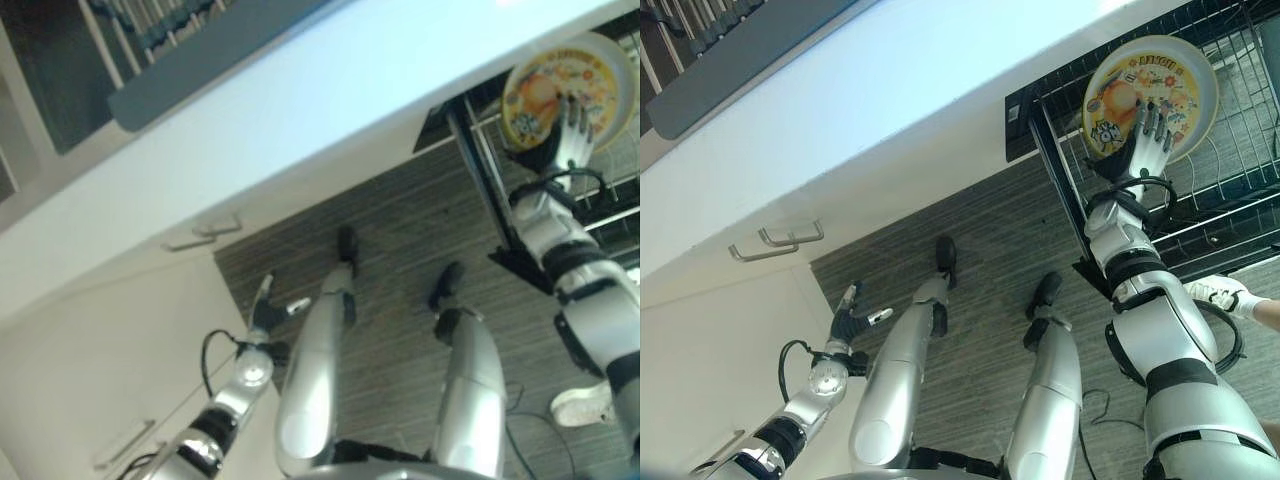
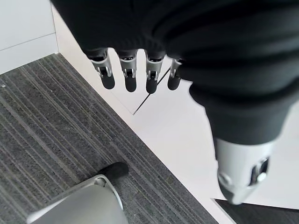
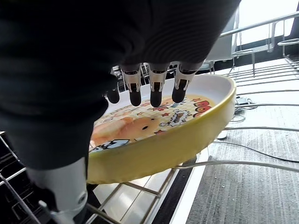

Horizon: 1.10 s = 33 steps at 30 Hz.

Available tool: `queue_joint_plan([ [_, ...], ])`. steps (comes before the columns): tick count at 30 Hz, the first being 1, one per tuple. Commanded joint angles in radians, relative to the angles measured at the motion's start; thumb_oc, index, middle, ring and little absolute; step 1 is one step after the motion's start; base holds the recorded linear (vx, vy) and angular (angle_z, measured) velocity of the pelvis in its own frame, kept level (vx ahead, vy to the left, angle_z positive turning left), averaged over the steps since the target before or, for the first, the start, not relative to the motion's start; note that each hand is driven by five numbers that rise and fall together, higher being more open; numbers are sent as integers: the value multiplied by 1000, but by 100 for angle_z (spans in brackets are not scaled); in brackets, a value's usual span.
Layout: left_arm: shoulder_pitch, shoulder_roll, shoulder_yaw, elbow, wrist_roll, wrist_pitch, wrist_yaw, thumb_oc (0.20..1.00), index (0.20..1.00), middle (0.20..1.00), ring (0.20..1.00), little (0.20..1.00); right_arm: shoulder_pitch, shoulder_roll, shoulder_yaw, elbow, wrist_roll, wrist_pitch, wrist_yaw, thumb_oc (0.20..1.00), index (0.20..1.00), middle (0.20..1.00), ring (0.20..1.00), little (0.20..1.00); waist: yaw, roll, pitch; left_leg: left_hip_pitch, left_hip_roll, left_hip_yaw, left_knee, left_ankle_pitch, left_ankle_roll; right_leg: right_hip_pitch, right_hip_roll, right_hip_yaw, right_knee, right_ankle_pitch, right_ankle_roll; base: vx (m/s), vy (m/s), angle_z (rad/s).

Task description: Place the dishes in the dishwasher.

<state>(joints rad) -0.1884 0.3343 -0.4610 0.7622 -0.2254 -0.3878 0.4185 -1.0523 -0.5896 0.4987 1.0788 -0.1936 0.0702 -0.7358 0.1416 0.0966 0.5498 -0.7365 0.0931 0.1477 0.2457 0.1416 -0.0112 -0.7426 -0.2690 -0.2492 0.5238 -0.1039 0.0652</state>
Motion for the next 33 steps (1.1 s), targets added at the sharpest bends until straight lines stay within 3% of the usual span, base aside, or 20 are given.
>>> queue_joint_plan([
  [1, 35, -20, -6, 12, -44, -6, 7, 1000, 1000, 1000, 1000, 1000, 43, -51, 1, -35, 84, -84, -52, 1000, 1000, 1000, 1000, 1000, -4, 60, -30, 3, -7, -40, 35, -143, -42, -14, 65, -19, 88, -108, -2, 5, 37, -2],
  [2, 39, -24, -10, 16, -45, -3, 12, 1000, 1000, 1000, 1000, 1000, 62, -34, -46, -47, 223, -164, -50, 1000, 1000, 1000, 1000, 1000, -10, 60, -30, 16, -7, -36, 32, -144, -42, -5, 69, -15, 85, -111, -6, 3, 35, 0],
  [3, 41, -26, -10, 17, -44, 0, 15, 1000, 1000, 1000, 1000, 1000, 68, -25, -65, -53, 183, -205, -41, 1000, 1000, 1000, 1000, 1000, -12, 59, -30, 22, -8, -37, 32, -147, -42, 1, 70, -13, 85, -113, -6, 0, 0, 0],
  [4, 38, -30, -6, 24, -39, 8, 15, 1000, 1000, 1000, 1000, 1000, 70, -13, -78, -77, 49, -240, -33, 1000, 1000, 1000, 1000, 1000, -15, 56, -30, 38, -9, -35, 27, -147, -43, 15, 72, -13, 79, -114, -5, 0, 0, 0],
  [6, 49, -37, 9, 59, -22, 17, 10, 1000, 1000, 1000, 1000, 1000, 99, 7, -77, -134, 192, -336, 8, 1000, 1000, 1000, 1000, 1000, -27, 44, -30, 116, -4, -26, 19, -153, -43, 83, 74, -14, 63, -116, -7, -32, -11, -4],
  [7, 50, -42, 33, 105, -8, 38, -1, 1000, 1000, 1000, 1000, 1000, 161, 39, -116, -162, 124, -362, -61, 1000, 1000, 1000, 1000, 1000, -45, 25, -30, 219, -1, -13, 18, -176, -39, 180, 72, -12, 40, -120, -4, -9, -8, -3],
  [14, 76, -70, 82, 222, 8, 45, -38, 1000, 1000, 1000, 1000, 1000, 285, 90, -126, -234, 92, -350, -73, 1000, 1000, 1000, 1000, 1000, -75, -17, -31, 479, 13, 12, -12, -214, -35, 452, 83, -8, -53, -123, -2, 71, -25, -15],
  [21, 147, -85, 102, 294, 81, 68, -12, 1000, 1000, 1000, 1000, 1000, 473, 155, -153, -344, 269, -375, 1, 1000, 1000, 1000, 1000, 1000, -96, -77, -167, 668, 24, 52, -117, -211, -25, 676, 119, -11, -220, -93, -3, 157, -55, -11],
  [25, 181, -106, 123, 333, 121, 106, 7, 1000, 1000, 1000, 1000, 1000, 610, 201, -163, -408, 342, -454, 90, 1000, 1000, 1000, 1000, 1000, -123, -98, -239, 740, 26, 70, -161, -211, -20, 741, 134, 1, -272, -85, 3, 123, -12, -9],
  [31, 241, -121, 194, 355, 140, 129, -12, 1000, 1000, 1000, 1000, 1000, 831, 230, -150, -635, 444, -610, 384, 1000, 1000, 1000, 1000, 1000, -177, -106, -312, 816, 30, 99, -235, -196, -24, 790, 140, 20, -337, -61, 25, 28, -3, -18],
  [33, 253, -119, 217, 346, 144, 134, -25, 1000, 1000, 1000, 1000, 1000, 878, 221, -165, -718, 487, -607, 447, 1000, 1000, 1000, 1000, 1000, -192, -107, -326, 823, 36, 105, -258, -184, -28, 795, 141, 22, -358, -50, 32, -25, -7, -16],
])
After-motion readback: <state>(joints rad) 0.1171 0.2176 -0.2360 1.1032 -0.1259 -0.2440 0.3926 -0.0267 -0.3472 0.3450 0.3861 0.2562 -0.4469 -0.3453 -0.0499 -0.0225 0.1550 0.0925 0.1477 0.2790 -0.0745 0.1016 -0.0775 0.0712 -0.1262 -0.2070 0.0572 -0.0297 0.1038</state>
